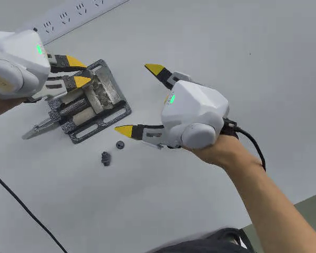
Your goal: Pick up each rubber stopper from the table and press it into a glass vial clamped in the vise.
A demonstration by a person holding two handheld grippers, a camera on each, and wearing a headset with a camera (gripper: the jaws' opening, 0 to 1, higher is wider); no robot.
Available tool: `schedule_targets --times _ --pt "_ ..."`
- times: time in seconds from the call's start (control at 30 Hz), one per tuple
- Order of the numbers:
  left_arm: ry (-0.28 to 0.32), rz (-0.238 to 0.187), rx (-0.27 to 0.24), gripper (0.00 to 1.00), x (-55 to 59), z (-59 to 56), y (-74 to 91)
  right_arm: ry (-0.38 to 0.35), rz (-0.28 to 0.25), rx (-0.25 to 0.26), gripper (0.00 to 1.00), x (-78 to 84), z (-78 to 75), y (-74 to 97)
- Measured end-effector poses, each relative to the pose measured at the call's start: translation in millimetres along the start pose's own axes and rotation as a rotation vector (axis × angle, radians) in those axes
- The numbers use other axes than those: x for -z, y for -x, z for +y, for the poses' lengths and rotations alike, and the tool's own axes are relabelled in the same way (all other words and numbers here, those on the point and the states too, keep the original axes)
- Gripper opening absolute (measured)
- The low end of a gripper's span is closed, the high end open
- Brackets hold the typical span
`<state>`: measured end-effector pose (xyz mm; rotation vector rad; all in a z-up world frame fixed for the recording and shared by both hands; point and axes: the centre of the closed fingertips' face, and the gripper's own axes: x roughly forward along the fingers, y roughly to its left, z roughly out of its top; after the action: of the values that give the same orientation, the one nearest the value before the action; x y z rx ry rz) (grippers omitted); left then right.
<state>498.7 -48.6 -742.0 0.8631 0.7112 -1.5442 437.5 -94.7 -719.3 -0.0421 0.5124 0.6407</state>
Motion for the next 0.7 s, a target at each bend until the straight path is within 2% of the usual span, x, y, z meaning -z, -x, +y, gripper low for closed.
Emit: schedule_targets --times 0.1,0.17,0.27,0.43,0.7 --pt "-0.010 0.001 -0.001 0.06 0.6 0.0 0.0 -0.041 0.007 0.006 0.77 -2.3 -5.6 -4.7" --pt "-0.017 0.003 0.000 0.06 1.8 0.2 0.1 -0.101 0.020 0.019 0.74 -2.9 -9.4 -11.2" --pt "-0.024 0.010 0.002 0.06 3.3 0.8 0.3 -0.187 0.021 0.001 0.70 -6.0 -10.3 -19.0" --pt "-0.037 0.010 0.001 0.06 3.2 2.1 -1.3 -0.245 0.029 0.003 0.63 -11.1 -17.3 -30.5" --pt "-0.046 0.007 -0.001 0.06 3.9 3.1 -1.5 -0.279 0.066 0.021 0.56 -7.9 -27.0 -48.5"
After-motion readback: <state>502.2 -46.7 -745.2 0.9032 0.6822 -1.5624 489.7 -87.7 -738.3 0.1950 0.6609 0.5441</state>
